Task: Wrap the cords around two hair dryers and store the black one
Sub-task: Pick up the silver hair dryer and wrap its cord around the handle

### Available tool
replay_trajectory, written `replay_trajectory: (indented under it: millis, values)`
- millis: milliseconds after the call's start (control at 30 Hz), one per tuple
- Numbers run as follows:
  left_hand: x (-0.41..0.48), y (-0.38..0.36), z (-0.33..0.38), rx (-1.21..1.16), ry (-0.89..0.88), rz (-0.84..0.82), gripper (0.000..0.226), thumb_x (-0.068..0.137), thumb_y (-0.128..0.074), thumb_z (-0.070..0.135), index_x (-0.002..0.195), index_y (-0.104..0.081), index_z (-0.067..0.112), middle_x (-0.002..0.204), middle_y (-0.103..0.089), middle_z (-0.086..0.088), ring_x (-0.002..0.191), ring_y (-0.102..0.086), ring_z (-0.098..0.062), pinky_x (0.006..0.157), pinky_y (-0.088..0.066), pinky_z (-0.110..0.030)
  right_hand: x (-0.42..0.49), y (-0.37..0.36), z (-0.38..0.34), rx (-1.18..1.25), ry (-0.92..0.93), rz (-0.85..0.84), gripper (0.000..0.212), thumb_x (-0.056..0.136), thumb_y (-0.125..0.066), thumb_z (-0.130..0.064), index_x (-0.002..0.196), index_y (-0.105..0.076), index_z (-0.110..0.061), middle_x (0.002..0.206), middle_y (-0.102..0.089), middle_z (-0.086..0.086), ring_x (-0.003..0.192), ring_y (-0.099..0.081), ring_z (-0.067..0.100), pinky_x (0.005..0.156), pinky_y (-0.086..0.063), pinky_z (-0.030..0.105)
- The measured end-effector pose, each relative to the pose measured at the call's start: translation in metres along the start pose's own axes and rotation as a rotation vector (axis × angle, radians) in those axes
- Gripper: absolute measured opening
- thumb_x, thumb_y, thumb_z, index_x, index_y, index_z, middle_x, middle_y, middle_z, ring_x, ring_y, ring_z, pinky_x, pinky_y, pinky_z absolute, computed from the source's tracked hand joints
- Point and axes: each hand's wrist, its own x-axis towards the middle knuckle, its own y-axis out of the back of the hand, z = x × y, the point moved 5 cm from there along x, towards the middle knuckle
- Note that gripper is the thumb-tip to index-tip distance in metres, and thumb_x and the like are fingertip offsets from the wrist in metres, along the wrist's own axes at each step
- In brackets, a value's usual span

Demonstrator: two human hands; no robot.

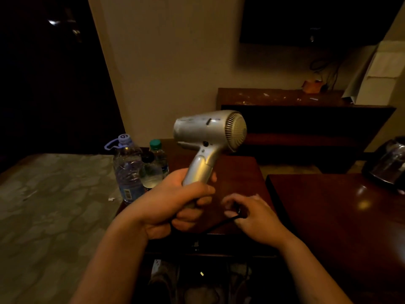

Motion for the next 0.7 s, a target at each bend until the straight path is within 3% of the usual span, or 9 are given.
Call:
replay_trajectory:
  millis: [67,133,200,300,400,467,533,600,700]
  values:
    - [-0.007,0.002,0.007,-0.137,-0.008,-0.068,0.016,0.092,-0.062,0.009,0.103,-0.06,0.02,0.065,-0.043,0.001,0.034,-0.03,-0.002,0.032,-0.022,-0.01,-0.002,0.015,0.009,0.225,-0.094,0.142,0.027,0.092,-0.063,-0.043,0.112,-0.048,-0.052,0.084,-0.073,-0.009,0.077,-0.07,0.01,0.077,-0.058,0.05]
    - [-0.016,0.006,0.015,-0.191,-0.03,-0.119,0.017,0.089,-0.064,0.011,0.104,-0.06,0.02,0.065,-0.042,0.001,0.034,-0.03,-0.001,0.031,-0.02,-0.011,-0.004,0.029,0.017,0.37,-0.141,0.273,0.014,0.099,-0.056,-0.033,0.106,-0.051,-0.045,0.073,-0.075,-0.003,0.059,-0.068,0.015,0.061,-0.059,0.048]
    - [-0.02,0.008,0.018,-0.104,-0.041,-0.085,0.018,0.088,-0.067,0.011,0.103,-0.062,0.021,0.064,-0.043,-0.001,0.033,-0.03,-0.003,0.032,-0.02,-0.012,-0.004,0.033,0.016,0.298,-0.078,0.253,0.01,0.102,-0.051,-0.034,0.101,-0.059,-0.04,0.069,-0.074,-0.002,0.06,-0.067,0.016,0.062,-0.054,0.044]
    - [-0.009,0.01,0.006,0.188,0.017,0.077,0.014,0.093,-0.067,0.01,0.104,-0.063,0.019,0.062,-0.048,-0.001,0.035,-0.03,-0.006,0.034,-0.021,-0.013,-0.01,0.017,-0.01,0.381,0.088,-0.017,0.01,0.096,-0.063,-0.022,0.097,-0.07,-0.029,0.077,-0.073,-0.002,0.075,-0.066,0.01,0.073,-0.054,0.035]
    - [0.008,0.024,-0.01,0.48,0.037,0.217,0.017,0.095,-0.064,0.011,0.108,-0.066,0.022,0.064,-0.056,0.0,0.042,-0.04,-0.012,0.038,-0.031,-0.021,-0.023,-0.002,-0.04,0.511,0.188,-0.452,0.007,0.094,-0.066,-0.012,0.096,-0.072,-0.008,0.064,-0.062,-0.003,0.059,-0.056,0.012,0.057,-0.047,0.024]
    - [0.012,0.035,-0.013,0.742,0.004,0.265,0.021,0.091,-0.067,0.014,0.108,-0.067,0.027,0.071,-0.064,-0.002,0.053,-0.056,-0.017,0.048,-0.046,-0.031,-0.029,-0.004,-0.048,0.647,0.207,-0.631,0.01,0.092,-0.063,-0.002,0.093,-0.073,-0.004,0.066,-0.065,-0.009,0.051,-0.052,0.007,0.05,-0.043,0.019]
    - [0.013,0.043,-0.017,0.816,0.007,0.265,0.023,0.089,-0.068,0.016,0.107,-0.068,0.03,0.074,-0.066,-0.004,0.057,-0.06,-0.017,0.053,-0.05,-0.034,-0.029,0.004,-0.046,0.991,0.157,-0.654,0.013,0.086,-0.061,-0.001,0.091,-0.072,-0.005,0.069,-0.07,-0.005,0.044,-0.049,0.001,0.042,-0.033,0.017]
    - [0.011,0.047,-0.019,0.782,0.019,0.245,0.024,0.09,-0.068,0.016,0.107,-0.069,0.033,0.072,-0.064,-0.004,0.052,-0.058,-0.016,0.046,-0.047,-0.03,-0.023,0.015,-0.035,1.219,0.136,-0.562,0.016,0.082,-0.072,-0.018,0.087,-0.068,-0.004,0.057,-0.058,-0.004,0.04,-0.036,0.003,0.04,-0.016,0.022]
    - [0.007,0.051,-0.013,0.893,-0.031,0.215,0.027,0.09,-0.071,0.016,0.111,-0.069,0.032,0.081,-0.068,0.002,0.057,-0.064,-0.009,0.055,-0.053,-0.027,-0.016,0.033,-0.023,1.287,0.16,-0.331,0.042,0.079,-0.079,-0.044,0.076,-0.059,-0.007,0.051,-0.038,-0.007,0.041,-0.02,0.007,0.046,-0.001,0.033]
